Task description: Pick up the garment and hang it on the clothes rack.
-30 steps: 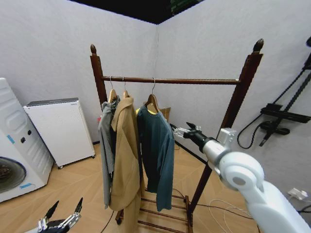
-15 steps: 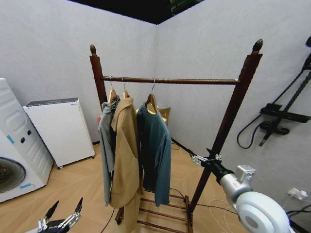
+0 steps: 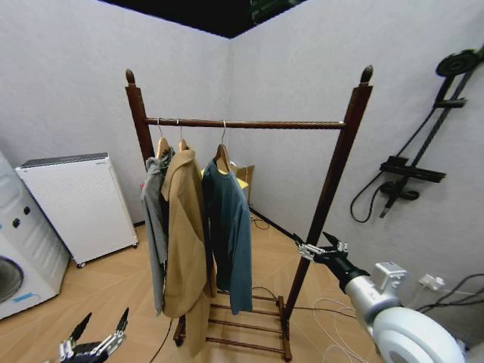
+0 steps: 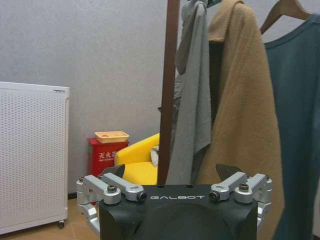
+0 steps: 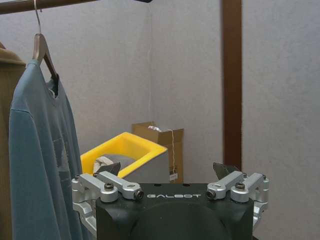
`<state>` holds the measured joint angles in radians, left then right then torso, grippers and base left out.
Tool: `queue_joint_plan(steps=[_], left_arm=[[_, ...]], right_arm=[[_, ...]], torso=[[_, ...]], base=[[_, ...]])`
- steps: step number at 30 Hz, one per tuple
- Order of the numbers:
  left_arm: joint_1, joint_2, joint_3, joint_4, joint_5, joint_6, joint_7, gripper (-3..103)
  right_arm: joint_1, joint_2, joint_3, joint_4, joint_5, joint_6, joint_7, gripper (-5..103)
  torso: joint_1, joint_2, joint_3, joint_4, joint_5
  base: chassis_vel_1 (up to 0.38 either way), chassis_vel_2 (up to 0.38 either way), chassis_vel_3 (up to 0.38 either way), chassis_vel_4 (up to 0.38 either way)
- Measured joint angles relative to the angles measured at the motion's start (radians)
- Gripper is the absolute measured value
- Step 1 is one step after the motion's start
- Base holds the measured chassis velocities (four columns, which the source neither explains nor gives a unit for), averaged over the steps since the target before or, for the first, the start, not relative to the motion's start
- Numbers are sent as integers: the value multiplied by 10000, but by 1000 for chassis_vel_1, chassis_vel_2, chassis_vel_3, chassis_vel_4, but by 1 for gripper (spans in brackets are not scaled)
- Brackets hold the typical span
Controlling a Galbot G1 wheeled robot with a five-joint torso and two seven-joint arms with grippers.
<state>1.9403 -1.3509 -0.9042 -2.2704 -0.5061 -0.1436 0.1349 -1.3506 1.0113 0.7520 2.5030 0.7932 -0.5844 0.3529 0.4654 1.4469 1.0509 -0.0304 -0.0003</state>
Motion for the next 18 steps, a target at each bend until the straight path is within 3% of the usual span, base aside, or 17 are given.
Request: queue_joint_plan(steps=[13, 15, 18], left_arm=[[0, 0, 0, 0, 0, 1, 4, 100], [0, 0, 0, 1, 0, 0, 1, 100], [1, 0, 0, 0, 0, 0, 1, 100]], right_arm=[[-181, 225, -274, -15, -259, 27, -15, 100], [-180, 237, -293, -14, -288, 60, -76, 100], [-234, 317, -341, -16, -529, 358, -645, 100]], torso=[[1, -1, 0, -1, 9], [-1, 0, -1, -1, -3], [-8, 5, -3, -1, 5]], base=[[57, -272, -276, 53], [38, -320, -286, 63], [13, -232, -298, 0]])
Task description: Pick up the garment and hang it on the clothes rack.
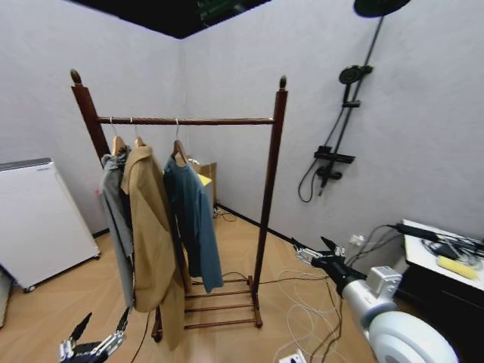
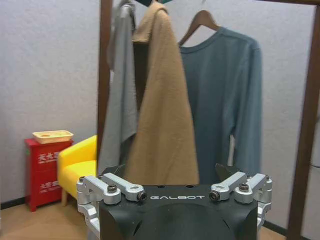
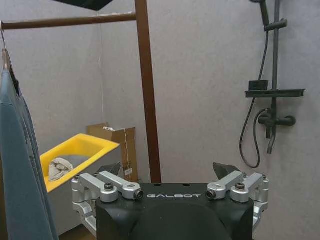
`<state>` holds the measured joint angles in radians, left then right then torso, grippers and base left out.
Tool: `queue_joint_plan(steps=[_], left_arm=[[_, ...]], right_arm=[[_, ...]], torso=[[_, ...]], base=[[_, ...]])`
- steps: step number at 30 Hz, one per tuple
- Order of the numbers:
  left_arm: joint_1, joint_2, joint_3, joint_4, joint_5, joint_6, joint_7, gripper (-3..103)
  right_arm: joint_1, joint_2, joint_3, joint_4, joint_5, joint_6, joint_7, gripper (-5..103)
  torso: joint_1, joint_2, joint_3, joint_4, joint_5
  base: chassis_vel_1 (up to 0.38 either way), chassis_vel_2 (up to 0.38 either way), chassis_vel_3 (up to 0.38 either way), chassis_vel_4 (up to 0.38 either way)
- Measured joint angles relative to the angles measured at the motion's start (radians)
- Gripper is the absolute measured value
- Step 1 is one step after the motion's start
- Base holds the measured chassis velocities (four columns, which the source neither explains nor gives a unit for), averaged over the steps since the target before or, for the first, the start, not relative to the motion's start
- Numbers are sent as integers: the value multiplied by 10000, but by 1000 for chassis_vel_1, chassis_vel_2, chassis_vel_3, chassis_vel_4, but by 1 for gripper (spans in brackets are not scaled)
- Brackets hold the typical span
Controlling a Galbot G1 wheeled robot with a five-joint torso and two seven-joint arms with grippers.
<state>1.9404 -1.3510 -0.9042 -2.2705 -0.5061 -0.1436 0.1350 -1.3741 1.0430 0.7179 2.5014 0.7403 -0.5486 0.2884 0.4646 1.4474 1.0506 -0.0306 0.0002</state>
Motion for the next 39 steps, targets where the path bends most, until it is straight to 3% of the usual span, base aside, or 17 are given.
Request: queue_joint_plan(steps=[9, 39], left_arm=[[-2, 0, 0, 0, 0, 0, 1, 100], [-2, 0, 0, 0, 0, 0, -1, 100]], right_arm=[[-98, 283, -558, -12, -684, 532, -367, 100], [-117, 500, -847, -13, -1149, 425, -343, 100]], torso=[[15, -10, 6, 2, 2], [8, -6, 4, 0, -2]], base=[[-156, -114, -123, -116], [-125, -119, -121, -123]])
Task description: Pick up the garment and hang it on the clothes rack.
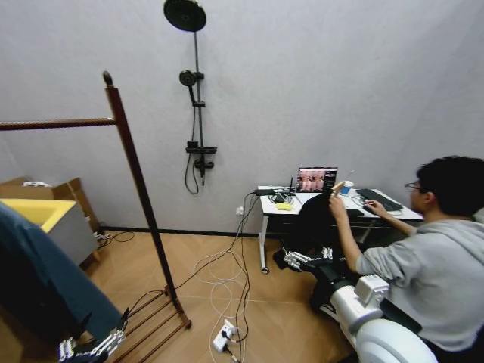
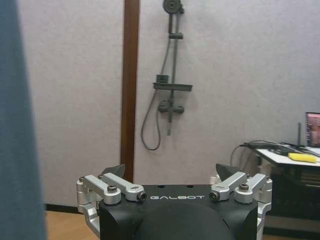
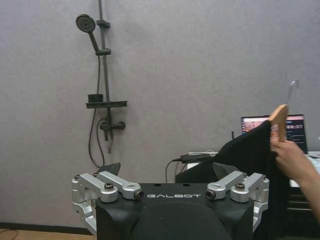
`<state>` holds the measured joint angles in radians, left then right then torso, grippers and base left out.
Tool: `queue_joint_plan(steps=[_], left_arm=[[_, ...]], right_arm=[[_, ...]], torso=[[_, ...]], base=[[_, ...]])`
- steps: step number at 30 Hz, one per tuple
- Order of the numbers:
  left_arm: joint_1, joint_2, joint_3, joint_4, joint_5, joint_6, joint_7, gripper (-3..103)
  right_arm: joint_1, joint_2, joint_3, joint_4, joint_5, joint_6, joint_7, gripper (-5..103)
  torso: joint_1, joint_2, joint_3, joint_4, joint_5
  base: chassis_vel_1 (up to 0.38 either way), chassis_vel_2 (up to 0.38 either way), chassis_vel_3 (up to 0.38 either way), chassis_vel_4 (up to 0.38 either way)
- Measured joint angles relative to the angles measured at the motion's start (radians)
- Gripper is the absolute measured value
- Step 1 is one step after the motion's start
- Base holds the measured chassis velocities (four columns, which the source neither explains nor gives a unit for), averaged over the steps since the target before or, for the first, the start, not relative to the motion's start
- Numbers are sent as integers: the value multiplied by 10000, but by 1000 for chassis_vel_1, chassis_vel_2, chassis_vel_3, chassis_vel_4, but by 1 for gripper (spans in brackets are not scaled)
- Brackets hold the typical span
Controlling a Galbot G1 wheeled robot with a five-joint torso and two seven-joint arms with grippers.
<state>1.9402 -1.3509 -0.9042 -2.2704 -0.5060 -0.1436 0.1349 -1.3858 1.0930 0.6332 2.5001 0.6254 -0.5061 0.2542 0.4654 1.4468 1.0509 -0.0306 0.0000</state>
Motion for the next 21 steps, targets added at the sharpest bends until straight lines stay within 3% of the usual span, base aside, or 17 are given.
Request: queue_joint_plan(steps=[7, 21], left_arm=[[0, 0, 0, 0, 0, 0, 2, 100], [0, 0, 0, 0, -1, 0, 0, 100]], right_arm=[[18, 18, 5, 1, -4, -26, -3, 100], [-73, 158, 30, 1, -62, 56, -142, 100]], torso=[[1, -1, 0, -1, 0], [-2, 2, -1, 1, 0]], base=[[-14, -125, -115, -33], [123, -117, -115, 120]])
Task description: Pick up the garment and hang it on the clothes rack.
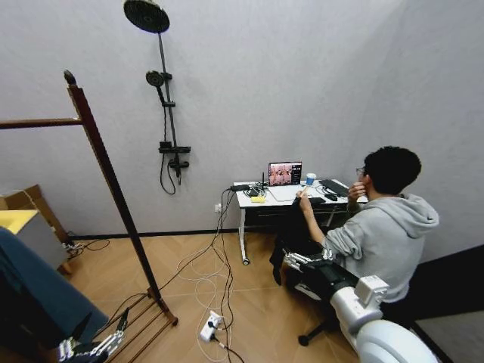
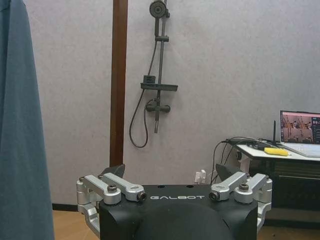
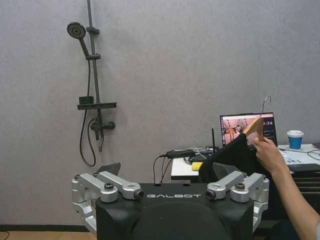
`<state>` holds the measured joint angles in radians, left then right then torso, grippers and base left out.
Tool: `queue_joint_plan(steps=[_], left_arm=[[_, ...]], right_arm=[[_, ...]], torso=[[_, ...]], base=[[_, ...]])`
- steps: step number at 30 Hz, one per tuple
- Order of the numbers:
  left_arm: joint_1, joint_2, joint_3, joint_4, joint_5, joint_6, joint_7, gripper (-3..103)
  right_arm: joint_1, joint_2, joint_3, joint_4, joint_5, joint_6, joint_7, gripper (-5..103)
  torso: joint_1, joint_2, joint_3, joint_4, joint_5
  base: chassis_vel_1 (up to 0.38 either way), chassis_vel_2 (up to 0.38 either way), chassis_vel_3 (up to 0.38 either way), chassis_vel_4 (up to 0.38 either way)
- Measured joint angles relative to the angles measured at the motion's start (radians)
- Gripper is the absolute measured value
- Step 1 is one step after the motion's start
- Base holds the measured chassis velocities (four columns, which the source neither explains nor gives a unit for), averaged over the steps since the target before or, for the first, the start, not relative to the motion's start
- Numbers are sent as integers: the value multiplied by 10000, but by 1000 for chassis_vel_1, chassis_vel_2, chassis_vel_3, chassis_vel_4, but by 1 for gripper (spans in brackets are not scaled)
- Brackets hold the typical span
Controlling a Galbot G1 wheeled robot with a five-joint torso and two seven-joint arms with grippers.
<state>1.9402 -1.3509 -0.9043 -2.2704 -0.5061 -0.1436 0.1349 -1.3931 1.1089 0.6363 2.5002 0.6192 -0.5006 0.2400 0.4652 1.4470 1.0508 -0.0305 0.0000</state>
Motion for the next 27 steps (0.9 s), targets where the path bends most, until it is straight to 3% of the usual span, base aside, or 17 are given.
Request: queue_joint_plan(steps=[27], left_arm=[[0, 0, 0, 0, 0, 0, -3, 100]], right_arm=[[-13, 42, 49, -23, -60, 68, -98, 100]], torso=[[-1, 0, 0, 0, -1]], base=[[192, -191, -197, 196]])
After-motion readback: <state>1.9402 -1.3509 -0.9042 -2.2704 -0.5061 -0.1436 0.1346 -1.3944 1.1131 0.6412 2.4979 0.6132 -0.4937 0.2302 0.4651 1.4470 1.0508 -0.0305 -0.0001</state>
